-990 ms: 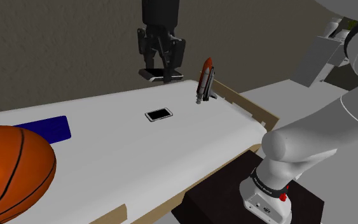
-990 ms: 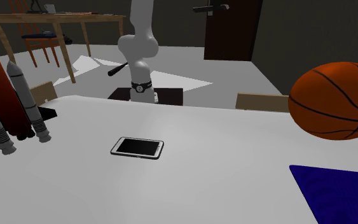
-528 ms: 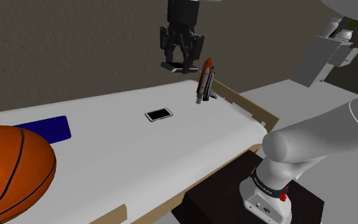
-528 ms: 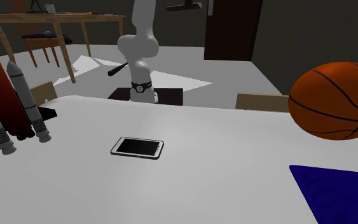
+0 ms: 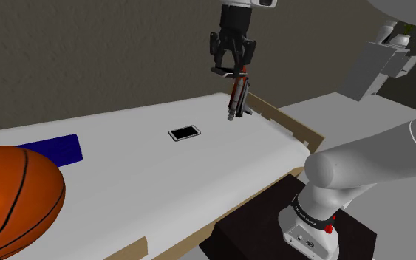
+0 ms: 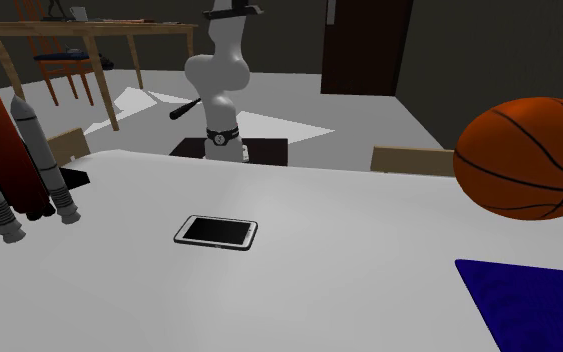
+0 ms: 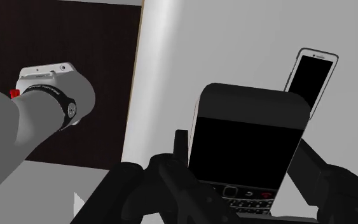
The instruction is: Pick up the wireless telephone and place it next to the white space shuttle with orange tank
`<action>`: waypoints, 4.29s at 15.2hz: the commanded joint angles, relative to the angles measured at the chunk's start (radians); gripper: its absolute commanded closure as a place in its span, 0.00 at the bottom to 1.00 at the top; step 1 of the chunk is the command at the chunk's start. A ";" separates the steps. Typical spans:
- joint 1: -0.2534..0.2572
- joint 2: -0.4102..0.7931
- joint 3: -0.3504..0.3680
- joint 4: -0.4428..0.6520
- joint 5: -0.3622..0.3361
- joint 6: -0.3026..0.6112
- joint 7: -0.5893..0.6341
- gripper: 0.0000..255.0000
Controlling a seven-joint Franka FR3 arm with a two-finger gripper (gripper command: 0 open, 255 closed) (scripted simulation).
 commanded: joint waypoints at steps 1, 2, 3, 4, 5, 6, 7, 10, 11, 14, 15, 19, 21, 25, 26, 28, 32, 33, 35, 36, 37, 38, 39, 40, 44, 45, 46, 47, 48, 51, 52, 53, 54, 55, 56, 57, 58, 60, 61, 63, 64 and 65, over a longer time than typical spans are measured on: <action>-0.008 -0.007 -0.043 -0.018 -0.016 0.001 -0.055 1.00; -0.014 -0.005 -0.061 -0.023 -0.026 0.004 -0.079 1.00; -0.020 -0.003 -0.079 -0.028 -0.035 0.006 -0.103 1.00; -0.026 0.001 -0.095 -0.031 -0.045 0.009 -0.126 1.00; -0.033 0.006 -0.112 -0.034 -0.055 0.013 -0.149 1.00; -0.040 0.012 -0.127 -0.035 -0.066 0.016 -0.172 1.00; -0.047 0.018 -0.142 -0.035 -0.076 0.020 -0.193 1.00; -0.070 0.045 -0.185 -0.029 -0.108 0.031 -0.257 1.00; -0.078 0.056 -0.199 -0.025 -0.119 0.034 -0.278 1.00; -0.104 0.093 -0.236 -0.005 -0.151 0.045 -0.337 1.00; -0.112 0.107 -0.248 0.003 -0.162 0.048 -0.356 1.00; -0.133 0.144 -0.278 0.014 -0.187 0.070 -0.404 1.00; -0.132 0.135 -0.278 -0.022 -0.184 0.097 -0.406 1.00; -0.129 0.120 -0.277 -0.090 -0.179 0.151 -0.409 1.00; -0.128 0.117 -0.277 -0.107 -0.177 0.164 -0.409 1.00; -0.127 0.111 -0.276 -0.139 -0.175 0.191 -0.410 1.00; -0.124 0.102 -0.273 -0.200 -0.171 0.244 -0.412 1.00; -0.123 0.101 -0.272 -0.215 -0.170 0.258 -0.412 1.00; -0.122 0.098 -0.270 -0.244 -0.168 0.284 -0.412 1.00; -0.121 0.098 -0.269 -0.258 -0.167 0.297 -0.412 1.00; -0.121 0.097 -0.268 -0.272 -0.166 0.311 -0.412 1.00; -0.120 0.096 -0.267 -0.286 -0.165 0.324 -0.412 1.00; -0.119 0.096 -0.266 -0.299 -0.164 0.338 -0.412 1.00; -0.119 0.096 -0.265 -0.312 -0.164 0.351 -0.412 1.00; -0.117 0.099 -0.259 -0.364 -0.161 0.405 -0.410 1.00; -0.117 0.100 -0.258 -0.376 -0.161 0.418 -0.410 1.00; -0.116 0.102 -0.256 -0.388 -0.160 0.432 -0.409 1.00; -0.116 0.103 -0.254 -0.400 -0.160 0.446 -0.409 1.00; -0.115 0.105 -0.253 -0.412 -0.160 0.459 -0.408 1.00; -0.115 0.113 -0.248 -0.446 -0.159 0.500 -0.406 1.00; -0.114 0.116 -0.246 -0.457 -0.159 0.514 -0.405 1.00; -0.114 0.119 -0.244 -0.468 -0.159 0.528 -0.404 1.00; -0.114 0.122 -0.242 -0.478 -0.159 0.542 -0.403 1.00; -0.114 0.126 -0.240 -0.489 -0.160 0.556 -0.402 1.00; -0.114 0.130 -0.238 -0.499 -0.160 0.570 -0.401 1.00; -0.114 0.135 -0.236 -0.509 -0.160 0.584 -0.399 1.00; -0.114 0.139 -0.234 -0.519 -0.161 0.599 -0.398 1.00; -0.114 0.149 -0.230 -0.538 -0.162 0.627 -0.395 1.00; -0.114 0.154 -0.228 -0.547 -0.163 0.641 -0.394 1.00; -0.115 0.166 -0.224 -0.565 -0.165 0.670 -0.390 1.00; -0.115 0.172 -0.221 -0.574 -0.166 0.685 -0.388 1.00; -0.116 0.178 -0.219 -0.582 -0.168 0.699 -0.386 1.00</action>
